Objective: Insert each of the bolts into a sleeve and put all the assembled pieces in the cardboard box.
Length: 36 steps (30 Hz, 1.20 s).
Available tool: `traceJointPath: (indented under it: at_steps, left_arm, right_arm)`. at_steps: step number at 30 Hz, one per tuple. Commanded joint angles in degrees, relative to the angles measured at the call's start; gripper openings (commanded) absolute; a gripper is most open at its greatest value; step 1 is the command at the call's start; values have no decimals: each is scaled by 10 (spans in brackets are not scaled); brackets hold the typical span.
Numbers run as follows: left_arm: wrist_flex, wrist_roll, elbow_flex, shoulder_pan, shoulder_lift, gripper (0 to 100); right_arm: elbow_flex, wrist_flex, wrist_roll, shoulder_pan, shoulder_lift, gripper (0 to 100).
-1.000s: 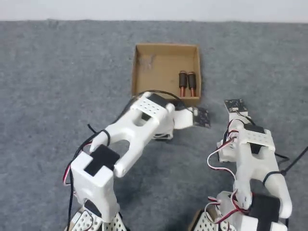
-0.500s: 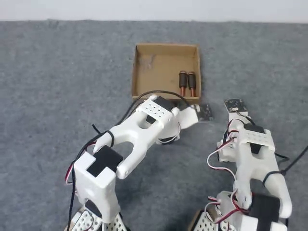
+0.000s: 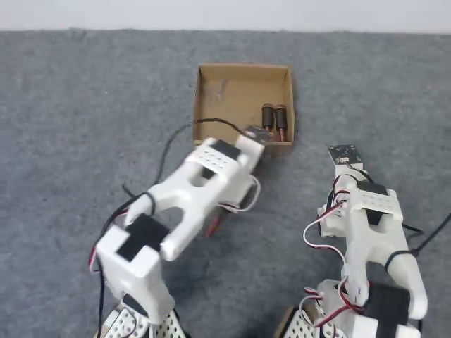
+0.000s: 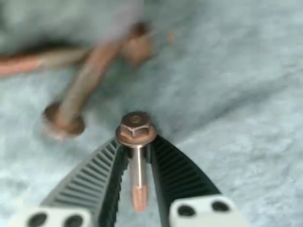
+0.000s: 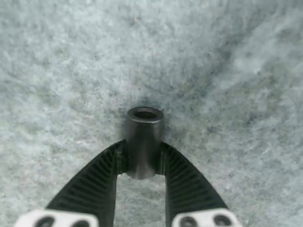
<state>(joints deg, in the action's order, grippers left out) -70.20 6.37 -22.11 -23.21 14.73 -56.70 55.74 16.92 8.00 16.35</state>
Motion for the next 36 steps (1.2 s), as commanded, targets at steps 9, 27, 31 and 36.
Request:
traceJointPath:
  at_steps: [9, 27, 31, 36]
  left_arm:
    - [32, 11, -118, 212, -189, 55]
    - [132, -29, -140, 291, -141, 61]
    - [98, -29, -142, 298, -149, 170]
    - [128, -29, -178, 296, -181, 146]
  right_arm:
    - [0, 0, 5, -4, 12, 7]
    - [-1, 2, 5, -3, 11, 7]
    - [-1, 2, 5, -3, 11, 7]
    - [-1, 2, 5, -3, 11, 7]
